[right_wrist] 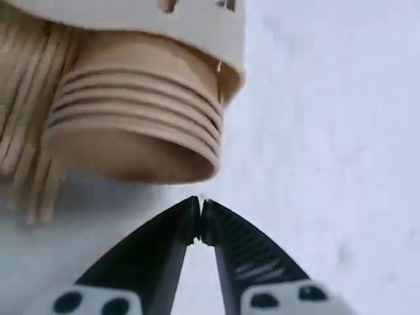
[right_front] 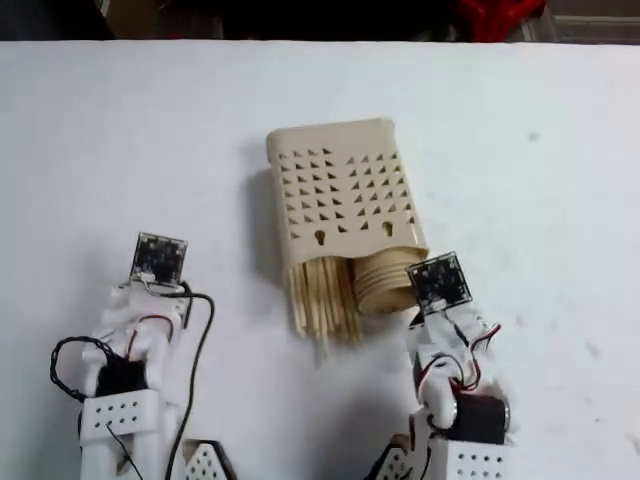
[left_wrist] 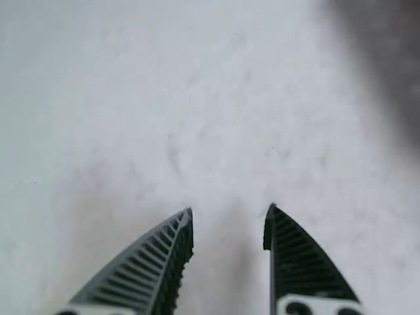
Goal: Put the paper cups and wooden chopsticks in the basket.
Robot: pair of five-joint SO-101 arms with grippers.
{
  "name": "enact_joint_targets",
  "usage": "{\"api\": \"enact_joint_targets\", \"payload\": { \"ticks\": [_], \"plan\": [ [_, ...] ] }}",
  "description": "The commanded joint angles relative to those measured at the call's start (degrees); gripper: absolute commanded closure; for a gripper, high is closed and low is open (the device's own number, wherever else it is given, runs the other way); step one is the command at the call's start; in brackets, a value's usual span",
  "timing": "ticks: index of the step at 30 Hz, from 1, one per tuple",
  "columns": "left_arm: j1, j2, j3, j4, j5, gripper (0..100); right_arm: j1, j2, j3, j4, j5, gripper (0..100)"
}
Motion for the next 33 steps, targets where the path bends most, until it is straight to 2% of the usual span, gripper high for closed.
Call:
{"api": "enact_joint_targets", "payload": {
  "ticks": [1, 7, 13, 16, 33],
  "plan": [
    [0.3, -1.2, 0.0, 0.1, -0.4, 81, 5.1, -0.3, 2.1, -2.7, -0.6, 97.8],
    [0.3, -1.2, 0.0, 0.1, -0.4, 81, 8.7, -0.2, 7.2, -3.0, -0.5, 98.1],
    [0.3, -1.2, 0.0, 0.1, -0.4, 81, 11.8, -0.2, 7.1, 0.9, -0.4, 98.0],
    [0.3, -1.2, 0.0, 0.1, -0.4, 81, 11.6, -0.2, 7.1, 4.7, -0.4, 97.8],
    [0.3, -1.2, 0.0, 0.1, -0.4, 81, 11.6, -0.2, 7.1, 4.4, -0.4, 98.0]
  ]
}}
